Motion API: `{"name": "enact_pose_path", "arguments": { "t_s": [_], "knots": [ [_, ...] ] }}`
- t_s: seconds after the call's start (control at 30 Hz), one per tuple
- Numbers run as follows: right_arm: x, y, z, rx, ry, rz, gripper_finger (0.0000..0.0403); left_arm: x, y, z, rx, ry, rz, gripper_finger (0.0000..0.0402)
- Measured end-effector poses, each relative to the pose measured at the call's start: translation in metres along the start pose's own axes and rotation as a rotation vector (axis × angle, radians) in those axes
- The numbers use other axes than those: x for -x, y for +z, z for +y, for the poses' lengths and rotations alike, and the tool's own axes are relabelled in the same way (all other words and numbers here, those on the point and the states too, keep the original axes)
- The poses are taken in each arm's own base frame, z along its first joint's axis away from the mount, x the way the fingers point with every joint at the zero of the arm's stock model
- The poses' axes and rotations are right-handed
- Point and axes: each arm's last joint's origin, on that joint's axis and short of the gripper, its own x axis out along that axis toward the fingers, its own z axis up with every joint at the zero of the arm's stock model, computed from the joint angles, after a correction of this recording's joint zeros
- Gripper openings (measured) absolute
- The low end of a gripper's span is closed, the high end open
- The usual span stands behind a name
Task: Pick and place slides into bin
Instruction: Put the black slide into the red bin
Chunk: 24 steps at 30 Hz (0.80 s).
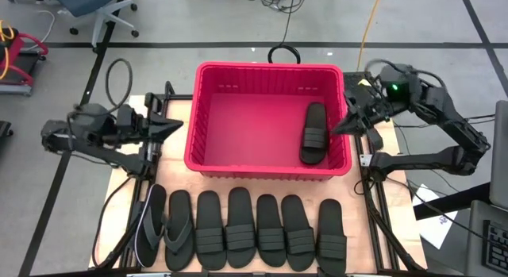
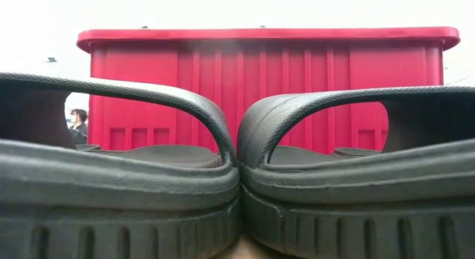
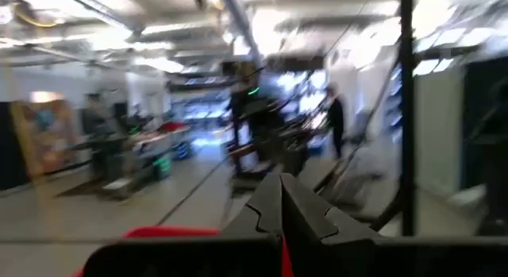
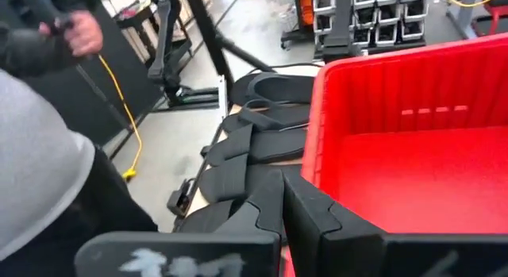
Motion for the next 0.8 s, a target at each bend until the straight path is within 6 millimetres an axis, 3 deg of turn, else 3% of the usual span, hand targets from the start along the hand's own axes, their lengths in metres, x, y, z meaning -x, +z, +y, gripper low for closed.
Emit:
{"name": "enact_pose_path", "arguments": {
  "t_s": [0.13,0.3,0.53,0.7,0.8],
  "knots": [
    [0.003,-0.004,0.023,0.023,-0.011,0.003,0.0,-0.005,0.015,-0.002,-0.062,0.048,0.037,0.0],
    [-0.004,-0.015,0.045,0.017,0.06,0.044,0.0,-0.008,0.019,-0.003,-0.073,0.056,0.031,0.0],
    [-0.052,-0.067,0.065,-0.11,0.248,0.331,0.0,-0.016,0.017,-0.006,-0.036,0.058,0.024,0.0],
    [-0.066,-0.098,0.086,-0.197,0.326,0.481,0.0,-0.017,0.019,-0.006,-0.031,0.061,0.009,0.0],
    [-0.073,-0.105,0.104,-0.19,0.359,0.501,0.0,-0.017,0.019,-0.006,-0.027,0.073,0.006,0.0]
  ]
}}
